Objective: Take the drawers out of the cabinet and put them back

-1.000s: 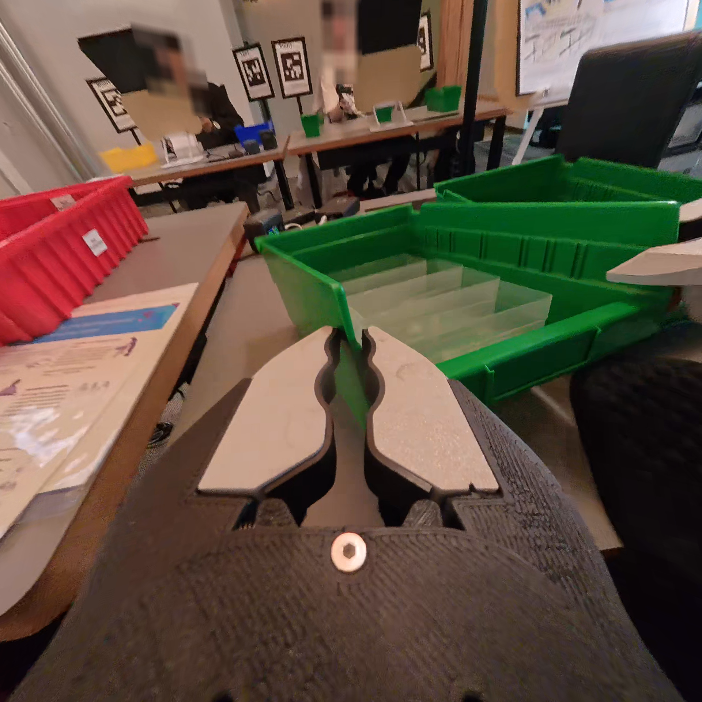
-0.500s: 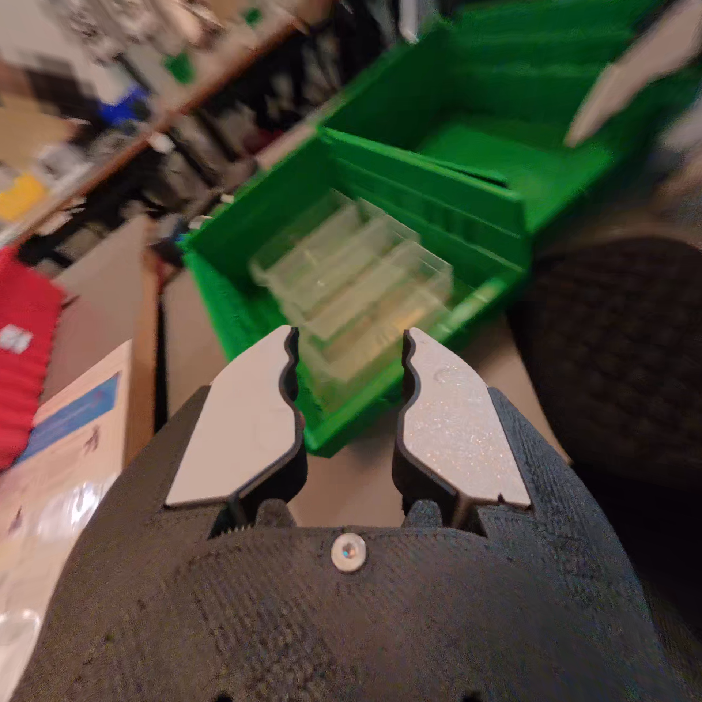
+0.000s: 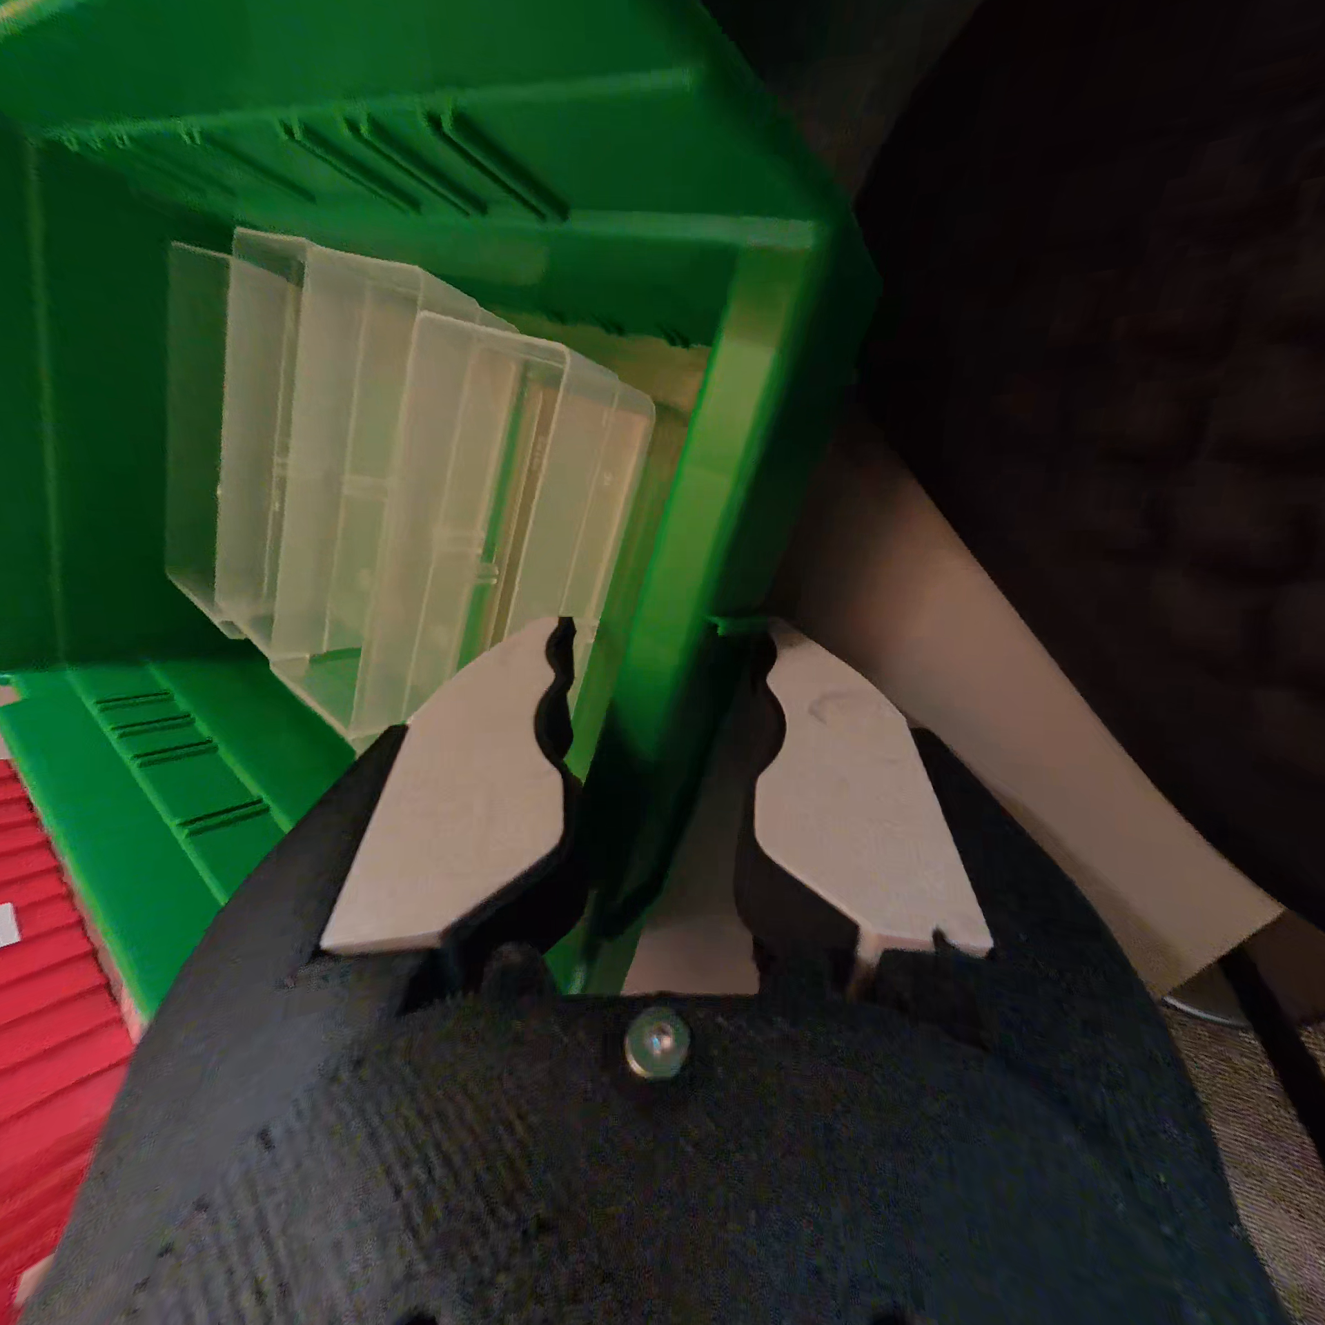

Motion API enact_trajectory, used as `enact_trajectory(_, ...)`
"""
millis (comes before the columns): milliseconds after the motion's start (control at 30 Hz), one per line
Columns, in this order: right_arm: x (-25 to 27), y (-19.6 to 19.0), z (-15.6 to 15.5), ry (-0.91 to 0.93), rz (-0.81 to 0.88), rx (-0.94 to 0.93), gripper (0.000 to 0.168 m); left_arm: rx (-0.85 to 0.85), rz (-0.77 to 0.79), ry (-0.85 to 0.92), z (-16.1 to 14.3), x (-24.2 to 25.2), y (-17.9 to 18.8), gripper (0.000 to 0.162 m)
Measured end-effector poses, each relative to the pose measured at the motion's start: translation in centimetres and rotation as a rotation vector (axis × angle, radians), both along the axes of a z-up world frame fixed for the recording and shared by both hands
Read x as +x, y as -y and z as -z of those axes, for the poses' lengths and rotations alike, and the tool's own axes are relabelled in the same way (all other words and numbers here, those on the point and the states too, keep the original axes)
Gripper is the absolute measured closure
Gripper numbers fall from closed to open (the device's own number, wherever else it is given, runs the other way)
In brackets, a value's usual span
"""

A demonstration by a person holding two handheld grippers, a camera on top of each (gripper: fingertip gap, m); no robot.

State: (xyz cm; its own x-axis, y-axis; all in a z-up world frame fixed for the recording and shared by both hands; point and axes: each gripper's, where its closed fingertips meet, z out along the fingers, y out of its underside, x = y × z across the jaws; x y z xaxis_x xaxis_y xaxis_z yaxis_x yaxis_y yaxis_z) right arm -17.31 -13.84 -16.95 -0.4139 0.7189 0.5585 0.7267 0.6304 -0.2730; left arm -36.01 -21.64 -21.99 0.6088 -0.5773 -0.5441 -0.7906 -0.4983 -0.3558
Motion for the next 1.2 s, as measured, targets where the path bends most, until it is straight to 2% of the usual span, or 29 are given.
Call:
enact_trajectory(200,2.4,2.5,-6.4,-0.098,-0.066,-0.069,0.138,0.068,0.05,-0.051,-0.1,0.6,-0.6,0.124)
enact_trajectory(333,4.9,4.0,-10.0,-0.204,-0.104,-0.052,0.138,0.088,0.055,-0.041,0.0,1.2,-1.3,0.127)
enact_trajectory(600,15.5,8.6,-20.8,-0.484,-0.152,-0.279,0.137,0.11,0.069,-0.07,-0.1,2.0,-2.8,0.129)
enact_trajectory(700,19.8,8.0,-24.5,-0.602,-0.089,-0.277,0.137,0.119,0.073,-0.09,-0.2,2.6,-4.1,0.129)
enact_trajectory(767,22.8,6.7,-26.0,-0.649,0.004,-0.199,0.138,0.126,0.074,-0.098,-0.2,3.0,-5.2,0.13)
enact_trajectory(900,28.6,3.4,-27.4,-0.703,0.21,-0.002,0.138,0.139,0.098,-0.105,-0.2,4.3,-7.2,0.13)
enact_trajectory(1000,32.4,0.2,-26.9,-0.678,0.367,0.154,0.137,0.147,0.13,-0.105,-0.3,5.4,-8.7,0.13)
enact_trajectory(1100,35.2,-4.3,-24.0,-0.577,0.503,0.282,0.137,0.152,0.16,-0.103,-0.3,6.5,-10.2,0.13)
enact_trajectory(1200,37.1,-9.3,-19.6,-0.465,0.607,0.293,0.137,0.154,0.183,-0.101,-0.3,7.5,-11.7,0.13)
